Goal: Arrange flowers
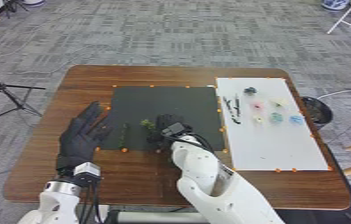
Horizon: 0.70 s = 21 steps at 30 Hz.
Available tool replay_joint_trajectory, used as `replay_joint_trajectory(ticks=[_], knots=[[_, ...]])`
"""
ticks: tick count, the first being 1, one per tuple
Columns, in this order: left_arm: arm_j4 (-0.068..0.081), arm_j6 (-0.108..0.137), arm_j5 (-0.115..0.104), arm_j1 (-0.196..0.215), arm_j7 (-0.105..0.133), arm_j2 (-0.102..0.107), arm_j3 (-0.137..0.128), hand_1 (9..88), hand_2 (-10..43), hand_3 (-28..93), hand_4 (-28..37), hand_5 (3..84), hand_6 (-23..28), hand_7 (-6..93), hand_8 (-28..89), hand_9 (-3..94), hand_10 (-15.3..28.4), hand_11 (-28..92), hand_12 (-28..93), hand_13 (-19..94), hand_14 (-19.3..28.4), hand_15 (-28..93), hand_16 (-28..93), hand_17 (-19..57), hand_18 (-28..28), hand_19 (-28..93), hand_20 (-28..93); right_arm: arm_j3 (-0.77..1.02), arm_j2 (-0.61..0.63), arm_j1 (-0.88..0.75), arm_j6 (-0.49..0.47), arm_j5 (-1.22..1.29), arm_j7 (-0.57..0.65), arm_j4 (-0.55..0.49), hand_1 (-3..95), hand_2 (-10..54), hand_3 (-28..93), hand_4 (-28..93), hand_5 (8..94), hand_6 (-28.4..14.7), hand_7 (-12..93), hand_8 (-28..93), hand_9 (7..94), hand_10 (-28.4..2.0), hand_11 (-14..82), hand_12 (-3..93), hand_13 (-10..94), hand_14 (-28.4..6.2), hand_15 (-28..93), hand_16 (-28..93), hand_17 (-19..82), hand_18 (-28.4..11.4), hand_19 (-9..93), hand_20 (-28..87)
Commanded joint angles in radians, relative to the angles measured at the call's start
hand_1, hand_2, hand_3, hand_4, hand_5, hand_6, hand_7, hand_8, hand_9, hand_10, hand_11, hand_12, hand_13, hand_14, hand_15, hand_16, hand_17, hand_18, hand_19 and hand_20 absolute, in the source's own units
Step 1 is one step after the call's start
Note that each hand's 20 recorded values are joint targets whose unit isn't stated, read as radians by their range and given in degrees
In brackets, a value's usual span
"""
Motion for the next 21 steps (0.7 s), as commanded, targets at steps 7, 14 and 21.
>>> replay_joint_trajectory(ticks=[7, 14, 21], knots=[[-0.025, 0.018, 0.010, 0.061, 0.028, -0.026, -0.018, 22.7, -7.6, 67, -28.3, 22.1, 2.2, 22.7, -12, 17.0, 9.5, 13, 20, 14, 13.9, 8, 9, -18.7, 20.6, 35, 7, 0.075, 0.045, 0.046, -0.048, 0.141, 0.033, -0.100, 16.1, -9.5, 74, -25, 72.5, -4.0, 26, -9, 90.2, -5.9, 64.5, 35.9, 91, -3.1, 83, 33, 63, -18.2, 93, 72], [-0.041, 0.019, 0.010, 0.100, 0.043, -0.033, -0.033, 22.6, -7.5, 67, -28.3, 22.1, 2.2, 22.8, -12, 17.0, 9.4, 13, 20, 14, 13.9, 8, 9, -18.7, 20.6, 35, 7, 0.144, 0.091, 0.079, -0.101, 0.244, 0.053, -0.195, 15.3, -9.1, 73, -25, 67.8, -5.5, 20, -9, 88.0, -7.1, 63.3, 35.6, 89, -4.3, 82, 33, 60, -18.7, 93, 72], [-0.045, 0.014, 0.011, 0.107, 0.050, -0.033, -0.029, 22.7, -7.5, 67, -28.3, 22.2, 2.3, 22.7, -12, 17.0, 9.6, 13, 20, 14, 13.9, 8, 9, -18.7, 20.6, 36, 7, 0.185, 0.102, 0.055, -0.213, 0.295, -0.168, -0.176, 29.2, 2.3, 82, -19, 44.3, -3.3, 13, -9, 82.0, -10.5, 62.1, 34.3, 84, -5.6, 84, 33, 55, -19.8, 93, 71]])
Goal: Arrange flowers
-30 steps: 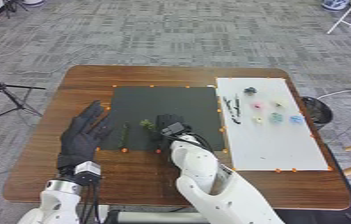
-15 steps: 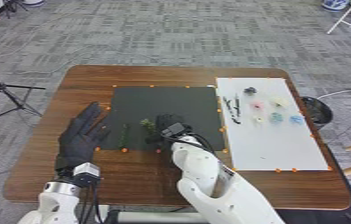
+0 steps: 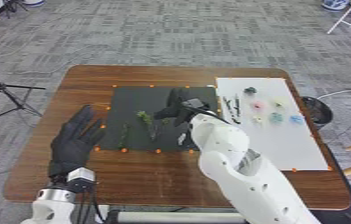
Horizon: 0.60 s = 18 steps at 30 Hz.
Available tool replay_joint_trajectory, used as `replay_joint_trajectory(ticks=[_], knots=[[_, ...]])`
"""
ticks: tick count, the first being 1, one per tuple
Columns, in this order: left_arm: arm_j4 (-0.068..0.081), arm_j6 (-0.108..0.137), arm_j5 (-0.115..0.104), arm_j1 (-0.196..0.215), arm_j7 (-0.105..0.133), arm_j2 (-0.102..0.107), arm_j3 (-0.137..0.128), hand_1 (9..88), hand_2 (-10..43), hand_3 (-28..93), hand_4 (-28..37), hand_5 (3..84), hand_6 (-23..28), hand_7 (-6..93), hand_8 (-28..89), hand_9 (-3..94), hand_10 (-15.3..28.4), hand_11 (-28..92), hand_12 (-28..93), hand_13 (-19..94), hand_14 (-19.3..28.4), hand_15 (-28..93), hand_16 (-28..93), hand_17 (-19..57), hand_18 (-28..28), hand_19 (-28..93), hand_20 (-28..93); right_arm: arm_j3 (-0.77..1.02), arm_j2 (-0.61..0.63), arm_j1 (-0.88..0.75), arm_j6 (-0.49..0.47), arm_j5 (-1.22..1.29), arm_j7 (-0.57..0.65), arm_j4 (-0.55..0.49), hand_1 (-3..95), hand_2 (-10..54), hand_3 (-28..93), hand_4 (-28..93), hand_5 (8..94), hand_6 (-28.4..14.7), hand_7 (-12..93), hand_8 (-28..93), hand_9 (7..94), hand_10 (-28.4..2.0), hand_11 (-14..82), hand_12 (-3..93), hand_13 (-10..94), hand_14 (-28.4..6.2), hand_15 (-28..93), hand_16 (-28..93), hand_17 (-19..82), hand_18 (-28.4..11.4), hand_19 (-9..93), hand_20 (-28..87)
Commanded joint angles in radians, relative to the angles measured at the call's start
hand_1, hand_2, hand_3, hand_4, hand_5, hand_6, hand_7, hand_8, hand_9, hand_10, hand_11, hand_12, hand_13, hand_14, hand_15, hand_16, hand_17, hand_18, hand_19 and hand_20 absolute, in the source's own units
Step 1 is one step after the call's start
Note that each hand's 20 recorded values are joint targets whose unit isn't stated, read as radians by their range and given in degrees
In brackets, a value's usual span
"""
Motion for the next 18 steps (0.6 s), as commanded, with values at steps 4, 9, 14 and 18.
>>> replay_joint_trajectory(ticks=[4, 9, 14, 18], knots=[[-0.006, 0.005, 0.005, 0.027, 0.018, -0.009, 0.010, 22.7, -7.4, 67, -28.3, 22.2, 2.3, 22.6, -12, 16.9, 9.6, 13, 20, 14, 13.9, 8, 9, -18.7, 20.5, 36, 7, -0.003, 0.057, 0.011, -0.190, -0.009, -0.243, 0.022, 36.5, 6.3, 87, -21, 27.8, 1.5, 14, -11, 74.1, -13.1, 62.8, 34.8, 81, -5.3, 85, 32, 52, -20.1, 93, 70], [0.015, 0.014, 0.004, -0.005, 0.003, -0.009, 0.019, 22.7, -7.4, 67, -28.3, 22.2, 2.3, 22.6, -11, 17.0, 9.5, 13, 20, 14, 13.9, 8, 9, -18.7, 20.5, 36, 7, -0.019, 0.055, 0.030, -0.248, -0.071, -0.282, 0.099, 36.0, 8.7, 89, -22, 23.7, 3.6, 14, -12, 72.4, -13.4, 62.3, 36.8, 80, -5.6, 85, 31, 50, -20.6, 93, 70], [0.006, 0.016, 0.004, 0.011, 0.009, -0.007, 0.012, 22.6, -7.4, 67, -28.3, 22.2, 2.3, 22.7, -12, 17.0, 9.5, 13, 20, 14, 13.8, 8, 9, -18.7, 20.5, 36, 7, -0.031, 0.069, 0.020, -0.265, -0.093, -0.282, 0.120, 32.3, 13.9, 91, -20, 25.2, 3.4, 15, -13, 73.8, -13.8, 65.2, 33.8, 81, -5.6, 86, 30, 51, -20.9, 93, 70], [0.004, 0.015, 0.003, 0.015, 0.011, -0.005, 0.008, 22.6, -7.4, 67, -28.3, 22.2, 2.2, 22.8, -12, 17.0, 9.5, 13, 20, 14, 13.8, 8, 9, -18.7, 20.5, 36, 7, -0.040, 0.090, 0.015, -0.285, -0.100, -0.284, 0.110, 30.3, 15.3, 91, -18, 26.2, 3.2, 15, -13, 74.2, -13.8, 66.2, 32.3, 81, -5.6, 86, 30, 52, -21.0, 93, 70]])
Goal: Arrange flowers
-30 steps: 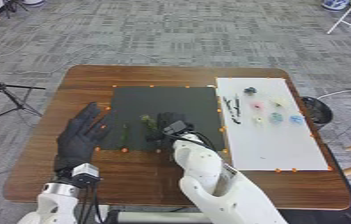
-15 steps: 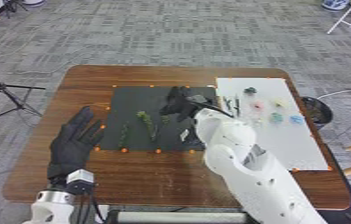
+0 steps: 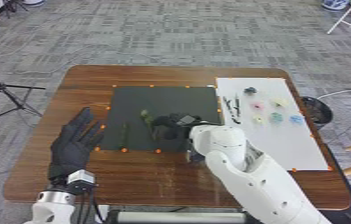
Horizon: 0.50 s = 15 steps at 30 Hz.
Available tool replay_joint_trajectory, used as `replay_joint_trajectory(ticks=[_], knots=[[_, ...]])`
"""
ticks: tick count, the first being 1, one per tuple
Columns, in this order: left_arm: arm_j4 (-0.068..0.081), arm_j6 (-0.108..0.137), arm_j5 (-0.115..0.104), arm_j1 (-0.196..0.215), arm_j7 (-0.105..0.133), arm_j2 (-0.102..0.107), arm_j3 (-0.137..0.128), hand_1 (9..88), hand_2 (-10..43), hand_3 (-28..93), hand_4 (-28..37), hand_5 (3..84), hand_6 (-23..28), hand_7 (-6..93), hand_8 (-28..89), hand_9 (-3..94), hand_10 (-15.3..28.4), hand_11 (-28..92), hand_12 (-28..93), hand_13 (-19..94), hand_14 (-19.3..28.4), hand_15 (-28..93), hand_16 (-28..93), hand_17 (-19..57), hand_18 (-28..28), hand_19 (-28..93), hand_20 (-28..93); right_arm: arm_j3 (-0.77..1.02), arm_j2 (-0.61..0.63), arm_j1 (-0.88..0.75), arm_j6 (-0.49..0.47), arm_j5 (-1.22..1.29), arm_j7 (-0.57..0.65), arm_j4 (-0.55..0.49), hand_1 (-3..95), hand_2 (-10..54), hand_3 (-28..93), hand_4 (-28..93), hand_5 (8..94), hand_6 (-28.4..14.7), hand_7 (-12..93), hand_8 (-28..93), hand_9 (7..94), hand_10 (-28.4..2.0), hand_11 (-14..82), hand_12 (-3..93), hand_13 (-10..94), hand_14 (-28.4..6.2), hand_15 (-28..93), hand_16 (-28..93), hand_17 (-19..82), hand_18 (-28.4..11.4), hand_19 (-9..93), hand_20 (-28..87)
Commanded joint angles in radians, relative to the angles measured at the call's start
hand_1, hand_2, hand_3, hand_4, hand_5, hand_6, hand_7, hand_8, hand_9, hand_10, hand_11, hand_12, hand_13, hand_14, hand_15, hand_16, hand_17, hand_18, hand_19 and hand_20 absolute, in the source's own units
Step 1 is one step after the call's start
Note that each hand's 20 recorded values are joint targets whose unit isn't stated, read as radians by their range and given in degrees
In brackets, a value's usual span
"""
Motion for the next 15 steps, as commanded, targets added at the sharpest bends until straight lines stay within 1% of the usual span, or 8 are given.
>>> replay_joint_trajectory(ticks=[1, 5, 11, 15], knots=[[-0.001, 0.008, 0.002, 0.009, 0.003, -0.005, 0.003, 22.6, -7.4, 67, -28.3, 22.1, 2.2, 22.9, -12, 17.0, 9.5, 13, 20, 14, 13.8, 8, 9, -18.7, 20.5, 36, 7, -0.007, 0.039, -0.011, -0.044, -0.019, 0.004, -0.009, 29.9, 15.4, 91, -18, 26.4, 3.2, 15, -13, 74.4, -13.7, 66.3, 32.0, 81, -5.6, 86, 30, 52, -21.0, 93, 70], [-0.004, 0.007, 0.002, 0.016, 0.005, -0.006, 0.002, 22.6, -7.4, 67, -28.3, 22.2, 2.2, 22.9, -12, 17.0, 9.5, 13, 20, 14, 13.8, 8, 9, -18.7, 20.5, 36, 7, -0.008, 0.055, -0.023, -0.037, -0.014, -0.004, -0.033, 29.3, 15.1, 90, -17, 27.0, 3.3, 15, -13, 74.7, -13.8, 66.7, 31.1, 81, -5.6, 86, 30, 52, -21.3, 93, 70], [-0.005, 0.009, 0.003, 0.015, 0.005, -0.005, 0.001, 22.5, -7.4, 67, -28.3, 22.2, 2.2, 22.9, -12, 17.0, 9.5, 13, 20, 14, 13.8, 8, 9, -18.7, 20.5, 36, 7, -0.015, 0.072, -0.035, -0.038, 0.003, 0.002, -0.080, 28.6, 14.6, 89, -17, 27.7, 3.0, 14, -13, 74.9, -13.8, 66.9, 30.7, 82, -5.6, 86, 30, 52, -21.3, 93, 70], [-0.004, 0.010, 0.002, 0.012, 0.003, -0.006, 0.004, 22.6, -7.3, 67, -28.3, 22.2, 2.2, 22.9, -12, 17.0, 9.5, 13, 20, 14, 13.8, 8, 9, -18.7, 20.5, 35, 7, -0.016, 0.066, -0.044, -0.031, 0.007, 0.007, -0.087, 28.2, 14.4, 89, -17, 27.9, 2.9, 14, -13, 75.0, -13.9, 66.8, 30.5, 82, -5.7, 86, 30, 52, -21.2, 93, 70]])
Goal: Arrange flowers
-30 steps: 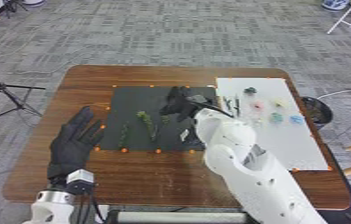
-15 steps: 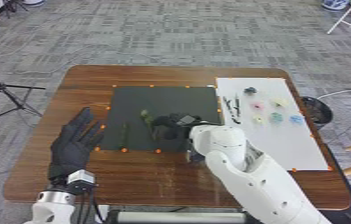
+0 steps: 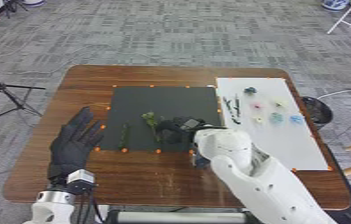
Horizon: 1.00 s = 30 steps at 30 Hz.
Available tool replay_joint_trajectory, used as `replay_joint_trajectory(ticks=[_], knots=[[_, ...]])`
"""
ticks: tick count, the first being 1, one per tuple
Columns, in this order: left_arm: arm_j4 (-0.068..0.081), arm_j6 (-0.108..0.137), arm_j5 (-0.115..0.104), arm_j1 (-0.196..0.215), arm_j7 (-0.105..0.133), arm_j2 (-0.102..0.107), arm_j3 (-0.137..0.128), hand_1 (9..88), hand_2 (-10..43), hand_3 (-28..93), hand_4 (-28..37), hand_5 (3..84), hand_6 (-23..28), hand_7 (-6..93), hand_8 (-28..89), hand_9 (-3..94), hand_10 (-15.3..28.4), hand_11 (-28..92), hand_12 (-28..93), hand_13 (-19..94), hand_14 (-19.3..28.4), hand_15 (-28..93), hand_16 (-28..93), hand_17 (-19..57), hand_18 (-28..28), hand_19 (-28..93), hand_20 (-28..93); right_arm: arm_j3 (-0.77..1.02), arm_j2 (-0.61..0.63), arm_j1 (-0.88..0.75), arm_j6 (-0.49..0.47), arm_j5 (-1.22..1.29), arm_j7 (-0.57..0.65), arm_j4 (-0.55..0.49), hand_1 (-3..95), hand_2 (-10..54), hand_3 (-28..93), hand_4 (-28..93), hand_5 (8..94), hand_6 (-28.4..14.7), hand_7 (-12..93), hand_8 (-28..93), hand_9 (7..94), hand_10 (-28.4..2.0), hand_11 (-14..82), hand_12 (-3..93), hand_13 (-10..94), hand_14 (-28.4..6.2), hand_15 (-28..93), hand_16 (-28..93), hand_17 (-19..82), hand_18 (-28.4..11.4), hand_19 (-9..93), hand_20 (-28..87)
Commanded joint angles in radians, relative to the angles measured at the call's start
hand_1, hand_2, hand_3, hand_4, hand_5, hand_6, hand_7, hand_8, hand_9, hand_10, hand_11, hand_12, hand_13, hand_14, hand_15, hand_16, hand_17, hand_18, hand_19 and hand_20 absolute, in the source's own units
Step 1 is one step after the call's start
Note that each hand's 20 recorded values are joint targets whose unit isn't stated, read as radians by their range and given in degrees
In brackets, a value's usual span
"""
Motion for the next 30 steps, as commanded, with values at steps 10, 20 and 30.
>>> replay_joint_trajectory(ticks=[10, 20, 30], knots=[[0.002, 0.009, 0.003, 0.004, -0.002, -0.009, 0.008, 22.6, -7.4, 67, -28.3, 22.2, 2.2, 22.8, -12, 17.0, 9.5, 13, 20, 14, 13.8, 8, 9, -18.7, 20.5, 36, 7, 0.008, 0.002, -0.026, 0.029, -0.001, -0.001, -0.025, 27.5, 11.6, 86, -17, 28.4, 2.5, 13, -12, 75.1, -13.9, 66.7, 30.5, 82, -5.5, 85, 30, 52, -21.2, 93, 70], [0.005, 0.009, 0.003, -0.001, -0.003, -0.010, 0.010, 22.7, -7.3, 67, -28.3, 22.2, 2.3, 22.7, -12, 17.0, 9.5, 13, 20, 14, 13.9, 8, 9, -18.7, 20.5, 36, 7, 0.034, -0.016, -0.029, 0.076, 0.017, 0.010, -0.055, 26.6, 7.6, 82, -18, 29.8, 1.9, 12, -12, 75.1, -14.0, 66.5, 30.7, 82, -5.5, 85, 30, 52, -21.1, 93, 70], [0.033, 0.016, 0.004, -0.047, -0.017, -0.013, 0.024, 22.6, -7.3, 67, -28.3, 22.2, 2.2, 22.7, -12, 17.0, 9.5, 13, 20, 14, 13.8, 8, 9, -18.7, 20.5, 36, 7, 0.055, -0.031, -0.011, 0.108, 0.024, -0.028, -0.050, 26.1, 6.4, 82, -18, 30.7, 1.4, 12, -11, 75.5, -14.0, 66.3, 30.8, 82, -5.5, 85, 30, 52, -21.3, 93, 70]])
